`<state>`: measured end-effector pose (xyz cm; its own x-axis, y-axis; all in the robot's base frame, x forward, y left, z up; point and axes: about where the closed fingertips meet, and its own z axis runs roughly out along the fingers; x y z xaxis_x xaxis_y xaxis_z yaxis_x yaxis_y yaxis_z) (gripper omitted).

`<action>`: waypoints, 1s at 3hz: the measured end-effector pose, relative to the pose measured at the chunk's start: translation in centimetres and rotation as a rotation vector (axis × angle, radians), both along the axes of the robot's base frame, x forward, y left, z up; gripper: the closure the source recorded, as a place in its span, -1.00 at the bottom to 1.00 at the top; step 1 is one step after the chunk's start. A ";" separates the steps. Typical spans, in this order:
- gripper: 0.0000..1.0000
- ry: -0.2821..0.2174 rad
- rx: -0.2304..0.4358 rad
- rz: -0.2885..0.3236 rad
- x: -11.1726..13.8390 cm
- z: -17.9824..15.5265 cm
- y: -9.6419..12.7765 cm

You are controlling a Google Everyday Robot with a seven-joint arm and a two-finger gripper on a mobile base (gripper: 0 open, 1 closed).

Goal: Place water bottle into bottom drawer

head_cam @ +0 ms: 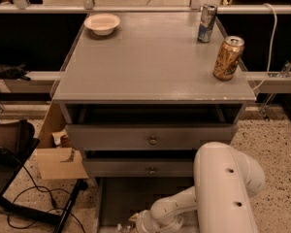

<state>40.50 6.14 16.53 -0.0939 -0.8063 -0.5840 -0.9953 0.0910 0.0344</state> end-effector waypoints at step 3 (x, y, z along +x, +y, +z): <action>-0.62 -0.014 0.029 -0.006 -0.1 0.6 -0.5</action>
Offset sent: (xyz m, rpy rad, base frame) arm 0.0000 0.0000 0.0000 0.0000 0.0000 0.0000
